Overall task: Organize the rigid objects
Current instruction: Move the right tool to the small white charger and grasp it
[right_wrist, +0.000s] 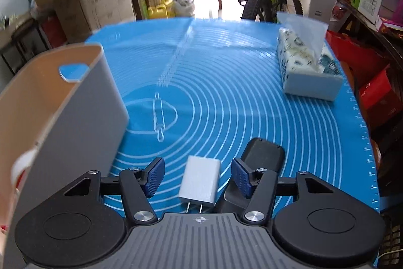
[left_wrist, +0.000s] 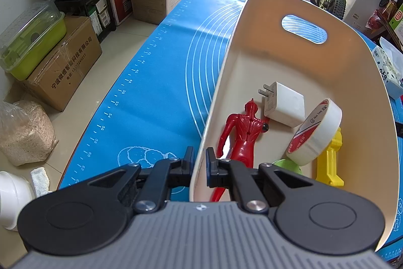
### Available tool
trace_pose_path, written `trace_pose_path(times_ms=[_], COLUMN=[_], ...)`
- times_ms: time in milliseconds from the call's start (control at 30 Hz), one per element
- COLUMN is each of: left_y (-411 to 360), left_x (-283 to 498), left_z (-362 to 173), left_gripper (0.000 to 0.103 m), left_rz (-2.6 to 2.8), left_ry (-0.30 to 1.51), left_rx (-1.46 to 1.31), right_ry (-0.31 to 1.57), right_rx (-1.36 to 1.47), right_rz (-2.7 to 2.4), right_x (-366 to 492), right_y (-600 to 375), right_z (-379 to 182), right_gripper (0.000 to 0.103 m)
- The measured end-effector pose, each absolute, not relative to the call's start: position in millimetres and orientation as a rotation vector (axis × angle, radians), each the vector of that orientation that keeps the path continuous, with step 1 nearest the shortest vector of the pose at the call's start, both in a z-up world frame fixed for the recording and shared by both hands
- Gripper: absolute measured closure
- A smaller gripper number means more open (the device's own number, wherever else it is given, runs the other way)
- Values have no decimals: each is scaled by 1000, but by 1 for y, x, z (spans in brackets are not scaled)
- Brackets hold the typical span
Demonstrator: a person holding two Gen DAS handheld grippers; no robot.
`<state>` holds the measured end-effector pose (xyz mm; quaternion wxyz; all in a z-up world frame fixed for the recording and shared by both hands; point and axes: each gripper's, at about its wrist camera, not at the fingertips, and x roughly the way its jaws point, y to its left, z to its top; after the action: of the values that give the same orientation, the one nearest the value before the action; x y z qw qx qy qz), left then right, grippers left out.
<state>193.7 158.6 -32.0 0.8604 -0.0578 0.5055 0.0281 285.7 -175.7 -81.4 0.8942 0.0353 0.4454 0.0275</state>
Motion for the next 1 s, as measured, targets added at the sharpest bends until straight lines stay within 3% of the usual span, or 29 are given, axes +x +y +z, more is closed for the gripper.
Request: trace_pose_path(times_ms=[267, 933, 967, 1000], left_y=[158, 159, 158, 158], left_x=[194, 194, 194, 194], left_z=[-32, -32, -32, -32], left_gripper=[93, 92, 92, 92], left_rz=[59, 60, 60, 60], left_ry=[1061, 1061, 1061, 1061], left_rx=[-121, -116, -117, -117], right_ry=[977, 974, 972, 971], right_rx=[-20, -37, -16, 5], right_rz=[19, -40, -33, -32], right_x=[301, 304, 303, 303], right_y=[-164, -149, -151, -154], right_z=[-99, -104, -104, -104], right_gripper=[48, 54, 61, 61])
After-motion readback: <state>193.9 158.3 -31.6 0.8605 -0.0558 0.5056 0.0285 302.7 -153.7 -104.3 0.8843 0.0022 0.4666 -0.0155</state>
